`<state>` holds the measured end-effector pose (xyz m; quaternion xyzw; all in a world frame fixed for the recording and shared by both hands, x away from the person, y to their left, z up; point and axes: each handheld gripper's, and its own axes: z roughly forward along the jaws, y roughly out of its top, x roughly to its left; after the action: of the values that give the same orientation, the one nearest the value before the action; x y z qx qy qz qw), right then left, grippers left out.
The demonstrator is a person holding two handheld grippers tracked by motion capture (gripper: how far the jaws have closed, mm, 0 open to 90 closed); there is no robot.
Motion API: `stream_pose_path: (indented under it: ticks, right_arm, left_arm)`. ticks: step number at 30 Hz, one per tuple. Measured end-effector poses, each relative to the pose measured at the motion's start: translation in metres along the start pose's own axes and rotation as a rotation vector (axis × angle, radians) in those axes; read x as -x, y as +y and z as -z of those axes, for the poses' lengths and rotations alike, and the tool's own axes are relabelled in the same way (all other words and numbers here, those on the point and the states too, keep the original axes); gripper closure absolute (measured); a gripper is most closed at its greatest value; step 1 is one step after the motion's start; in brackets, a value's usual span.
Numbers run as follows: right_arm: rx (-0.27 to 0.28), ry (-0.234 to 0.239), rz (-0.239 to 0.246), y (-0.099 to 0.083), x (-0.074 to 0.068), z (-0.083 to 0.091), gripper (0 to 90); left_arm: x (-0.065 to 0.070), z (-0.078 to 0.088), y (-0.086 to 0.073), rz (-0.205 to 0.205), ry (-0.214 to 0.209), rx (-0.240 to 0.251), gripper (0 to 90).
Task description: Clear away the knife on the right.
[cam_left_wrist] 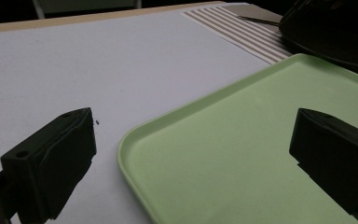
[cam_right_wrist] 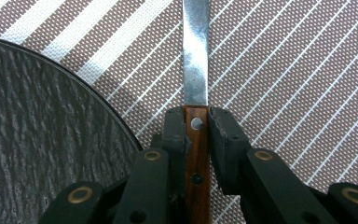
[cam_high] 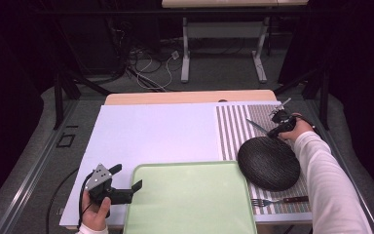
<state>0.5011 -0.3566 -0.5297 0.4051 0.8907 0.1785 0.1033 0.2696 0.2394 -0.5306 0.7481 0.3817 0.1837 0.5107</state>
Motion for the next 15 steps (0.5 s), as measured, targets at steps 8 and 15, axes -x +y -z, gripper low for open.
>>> stream_pose_path:
  ticks: [8,15]
  right_arm:
    - [0.026,0.01,-0.01,-0.0021,0.0007,-0.0007,76.7]
    - [0.028,0.006,-0.007,-0.0024,0.0003,-0.0001,76.8]
  left_arm:
    - [-0.0001,-0.0003,-0.0001,0.001,0.001,-0.002,0.6]
    - [-0.0006,-0.0005,-0.0004,0.001,0.002,-0.003,0.6]
